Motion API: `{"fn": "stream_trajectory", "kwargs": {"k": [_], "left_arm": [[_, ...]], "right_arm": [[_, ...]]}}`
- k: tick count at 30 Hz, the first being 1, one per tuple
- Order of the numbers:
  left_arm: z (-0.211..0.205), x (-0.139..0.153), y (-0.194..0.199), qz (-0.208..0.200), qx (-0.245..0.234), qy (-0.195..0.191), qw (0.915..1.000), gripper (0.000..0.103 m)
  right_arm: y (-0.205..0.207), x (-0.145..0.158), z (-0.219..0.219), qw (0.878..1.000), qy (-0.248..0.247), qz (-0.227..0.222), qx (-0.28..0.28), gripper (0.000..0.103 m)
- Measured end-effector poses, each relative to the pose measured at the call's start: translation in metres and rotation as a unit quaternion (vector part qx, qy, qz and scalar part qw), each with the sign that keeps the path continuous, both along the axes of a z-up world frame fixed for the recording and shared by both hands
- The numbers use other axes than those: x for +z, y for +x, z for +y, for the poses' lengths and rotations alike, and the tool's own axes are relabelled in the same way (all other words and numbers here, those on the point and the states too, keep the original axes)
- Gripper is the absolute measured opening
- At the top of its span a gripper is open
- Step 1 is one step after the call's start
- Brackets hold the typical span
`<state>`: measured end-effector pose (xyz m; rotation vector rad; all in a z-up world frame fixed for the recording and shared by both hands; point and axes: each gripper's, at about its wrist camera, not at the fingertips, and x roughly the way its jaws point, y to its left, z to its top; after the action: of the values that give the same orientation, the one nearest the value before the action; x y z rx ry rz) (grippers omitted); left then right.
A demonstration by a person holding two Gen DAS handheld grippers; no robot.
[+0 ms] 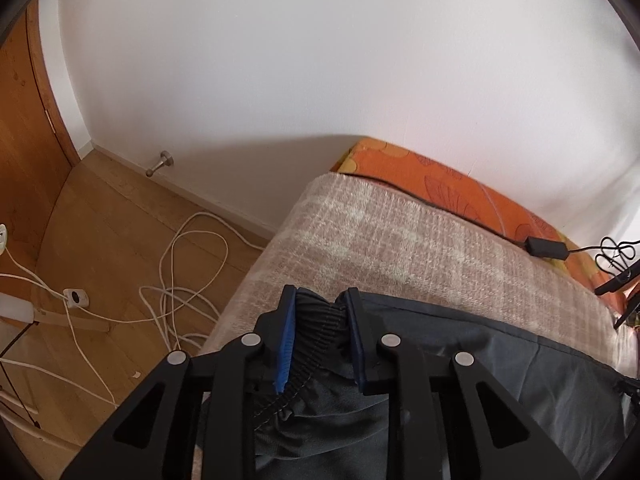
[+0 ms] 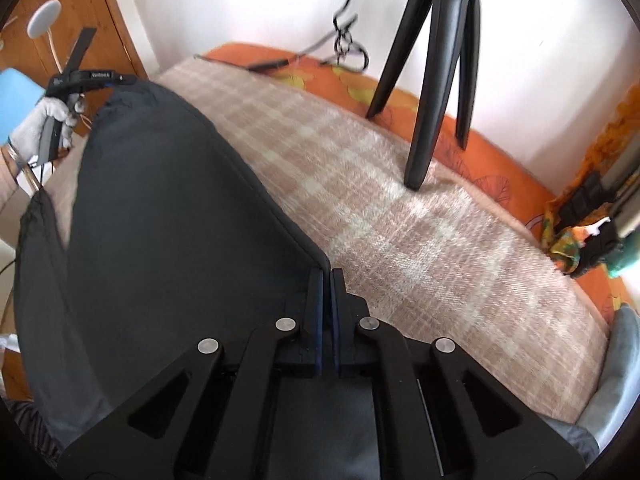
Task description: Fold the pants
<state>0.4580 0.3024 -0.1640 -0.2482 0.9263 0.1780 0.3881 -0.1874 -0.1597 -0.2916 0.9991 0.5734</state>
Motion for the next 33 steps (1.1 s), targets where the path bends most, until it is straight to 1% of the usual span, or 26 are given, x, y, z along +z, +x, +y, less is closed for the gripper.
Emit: {"fn": "stream_trajectory", "kwargs": {"k": [4, 8, 13, 18, 22, 23, 25, 28, 30, 33], "left_arm": [[0.004, 0.017, -0.015, -0.027, -0.001, -0.012, 0.9996, 0.02], [0.007, 0.033, -0.032, -0.039, -0.005, -0.018, 0.9991, 0.019], [0.007, 0.054, -0.067, -0.055, -0.016, -0.006, 0.9983, 0.018], [0.011, 0.079, -0.125, -0.083, -0.022, -0.003, 0.9963, 0.017], [0.01, 0.089, -0.18, -0.096, -0.026, 0.0, 0.9951, 0.015], [0.009, 0.088, -0.198, -0.097, -0.025, 0.001, 0.995, 0.011], [0.008, 0.083, -0.224, -0.095, -0.025, 0.0, 0.9952, 0.008], [0.005, 0.068, -0.267, -0.086, -0.023, -0.002, 0.996, 0.008], [0.005, 0.049, -0.296, -0.068, -0.019, -0.008, 0.9975, 0.008], [0.006, 0.029, -0.326, -0.05, -0.008, -0.015, 0.9986, 0.008]], "right_arm": [[-0.022, 0.027, -0.005, 1.0, 0.015, -0.021, 0.004, 0.004], [-0.053, 0.053, -0.007, 0.999, 0.03, -0.033, 0.011, 0.003], [-0.108, 0.077, -0.009, 0.998, 0.036, -0.05, 0.029, 0.003], [-0.168, 0.09, -0.009, 0.997, 0.039, -0.051, 0.042, 0.003], [-0.212, 0.09, -0.01, 0.997, 0.04, -0.038, 0.055, 0.003], [-0.221, 0.089, -0.01, 0.997, 0.042, -0.031, 0.055, 0.003], [-0.244, 0.083, -0.01, 0.997, 0.039, -0.024, 0.061, 0.003], [-0.275, 0.07, -0.01, 0.997, 0.035, -0.007, 0.067, 0.003], [-0.293, 0.057, -0.009, 0.997, 0.028, 0.009, 0.072, 0.003], [-0.317, 0.038, -0.004, 0.996, 0.009, 0.021, 0.086, 0.003]]}}
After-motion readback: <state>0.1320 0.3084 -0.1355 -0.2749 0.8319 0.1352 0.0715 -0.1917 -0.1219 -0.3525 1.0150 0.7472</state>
